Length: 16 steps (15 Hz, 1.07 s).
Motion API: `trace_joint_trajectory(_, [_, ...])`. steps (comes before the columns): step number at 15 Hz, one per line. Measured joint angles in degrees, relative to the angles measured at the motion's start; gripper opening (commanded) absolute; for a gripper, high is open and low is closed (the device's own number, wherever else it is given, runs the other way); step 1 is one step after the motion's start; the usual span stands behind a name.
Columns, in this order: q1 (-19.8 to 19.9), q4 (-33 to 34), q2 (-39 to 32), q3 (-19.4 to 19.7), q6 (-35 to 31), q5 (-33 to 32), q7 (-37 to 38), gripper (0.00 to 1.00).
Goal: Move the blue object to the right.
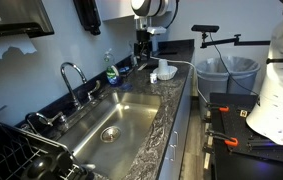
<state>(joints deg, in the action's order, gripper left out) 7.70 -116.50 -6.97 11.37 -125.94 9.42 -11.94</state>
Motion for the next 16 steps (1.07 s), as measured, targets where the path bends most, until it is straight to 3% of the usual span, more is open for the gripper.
trace_joint_trajectory(3, [0.55,2.85,-2.94,-0.87,1.99,-0.28,-6.03,1.00])
trace_joint_trajectory(10, [2.74,7.42,-4.27,-3.54,14.63,-0.33,-24.39,1.00])
trace_joint_trajectory(16, [2.87,7.33,-4.28,-3.62,13.64,-0.36,-25.97,1.00])
